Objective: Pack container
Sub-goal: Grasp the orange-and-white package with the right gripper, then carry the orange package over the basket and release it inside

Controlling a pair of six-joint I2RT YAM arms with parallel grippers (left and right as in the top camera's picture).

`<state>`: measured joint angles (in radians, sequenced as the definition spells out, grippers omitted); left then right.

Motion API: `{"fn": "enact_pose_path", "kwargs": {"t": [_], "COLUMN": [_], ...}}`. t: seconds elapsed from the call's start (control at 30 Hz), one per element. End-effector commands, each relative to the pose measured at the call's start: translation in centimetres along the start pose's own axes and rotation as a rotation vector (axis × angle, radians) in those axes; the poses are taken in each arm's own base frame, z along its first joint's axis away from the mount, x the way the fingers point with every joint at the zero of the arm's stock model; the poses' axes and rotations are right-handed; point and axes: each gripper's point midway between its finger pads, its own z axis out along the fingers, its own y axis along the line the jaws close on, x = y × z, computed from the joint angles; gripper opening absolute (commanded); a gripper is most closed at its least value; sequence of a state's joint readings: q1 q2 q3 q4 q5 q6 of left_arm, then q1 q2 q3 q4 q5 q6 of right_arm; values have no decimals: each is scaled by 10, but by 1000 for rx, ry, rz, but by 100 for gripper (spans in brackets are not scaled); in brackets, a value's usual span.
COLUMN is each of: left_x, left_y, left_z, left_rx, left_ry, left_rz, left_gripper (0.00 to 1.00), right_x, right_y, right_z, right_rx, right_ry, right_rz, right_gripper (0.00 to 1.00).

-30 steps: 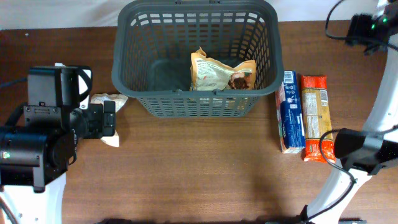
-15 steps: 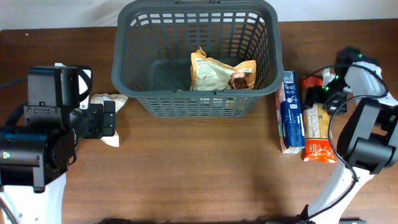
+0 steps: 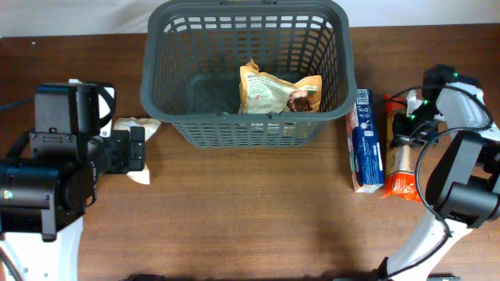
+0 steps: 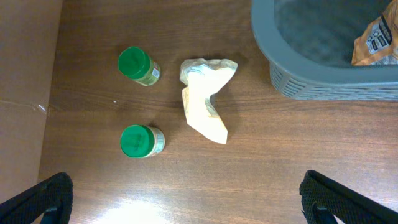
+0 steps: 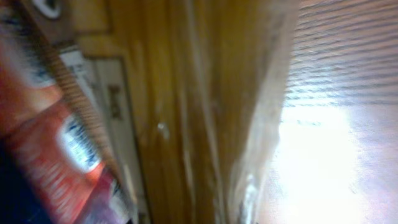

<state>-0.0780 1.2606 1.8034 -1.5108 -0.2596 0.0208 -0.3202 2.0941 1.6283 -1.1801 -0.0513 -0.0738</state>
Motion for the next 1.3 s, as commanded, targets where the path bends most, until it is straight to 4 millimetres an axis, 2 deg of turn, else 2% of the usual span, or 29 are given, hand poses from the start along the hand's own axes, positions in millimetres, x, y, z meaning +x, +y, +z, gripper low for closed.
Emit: {"fn": "enact_pose_path", "kwargs": {"t": [0.0, 0.03, 0.07, 0.1, 0.13, 0.17, 0.23, 0.27, 0.3, 0.33, 0.4, 0.47, 0.5, 0.53, 0.6, 0.63, 0.77, 0.83, 0.93, 1.0, 1.07, 1.1, 1.13, 1.17, 1.23, 1.27], "left_x": [2, 2, 2, 2, 2, 2, 2, 2, 2, 2, 2, 2, 2, 2, 2, 2, 2, 2, 2, 2, 2, 2, 2, 2, 2, 2], "left_y": [2, 2, 2, 2, 2, 2, 2, 2, 2, 2, 2, 2, 2, 2, 2, 2, 2, 2, 2, 2, 2, 2, 2, 2, 2, 2], "left_z": [2, 2, 2, 2, 2, 2, 2, 2, 2, 2, 2, 2, 2, 2, 2, 2, 2, 2, 2, 2, 2, 2, 2, 2, 2, 2], "left_rx": [-9, -9, -9, -9, -9, -9, -9, -9, -9, -9, -9, -9, -9, -9, -9, -9, -9, -9, -9, -9, -9, -9, -9, -9, -9, -9], "left_ry": [10, 10, 10, 10, 10, 10, 10, 10, 10, 10, 10, 10, 10, 10, 10, 10, 10, 10, 10, 10, 10, 10, 10, 10, 10, 10], "left_rz": [-8, -8, -8, -8, -8, -8, -8, -8, -8, -8, -8, -8, -8, -8, -8, -8, -8, -8, -8, -8, -8, -8, -8, -8, -8, -8], "left_gripper": [99, 99, 99, 99, 99, 99, 99, 99, 99, 99, 99, 99, 99, 99, 99, 99, 99, 99, 99, 99, 99, 99, 99, 99, 99, 99], "right_x": [-41, -40, -36, -26, -19, -2, 29, 45, 65, 77, 94, 100, 95, 89, 60, 49, -12, -43, -65, -76, -80, -81, -82, -82, -79, -78], "right_y": [21, 36, 49, 71, 85, 112, 157, 179, 212, 237, 282, 325, 344, 355, 377, 383, 408, 413, 415, 414, 412, 413, 413, 413, 411, 408], "right_z": [-158, -215, -250, -298, -323, -364, -410, -424, -436, -440, -440, -431, -422, -415, -391, -384, -327, -285, -237, -212, -205, -204, -205, -209, -224, -237], "right_rx": [-1, 2, 0, -2, -5, -9, -10, -10, -16, -21, -23, 11, 35, 50, 79, 84, 122, 170, 148, 121, 111, 104, 103, 103, 102, 102], "right_ry": [-408, -541, -629, -755, -823, -939, -1084, -1137, -1190, -1220, -1267, -1300, -1304, -1301, -1281, -1274, -1204, -1121, -1021, -969, -952, -951, -956, -967, -994, -1019], "right_rz": [-57, -116, -181, -272, -332, -442, -630, -734, -885, -996, -1199, -1404, -1489, -1527, -1568, -1564, -1537, -1505, -1455, -1403, -1377, -1364, -1360, -1358, -1329, -1288], "right_gripper": [4, 4, 4, 4, 4, 4, 4, 4, 4, 4, 4, 4, 4, 4, 4, 4, 4, 4, 4, 4, 5, 37, 52, 99, 99, 99]}}
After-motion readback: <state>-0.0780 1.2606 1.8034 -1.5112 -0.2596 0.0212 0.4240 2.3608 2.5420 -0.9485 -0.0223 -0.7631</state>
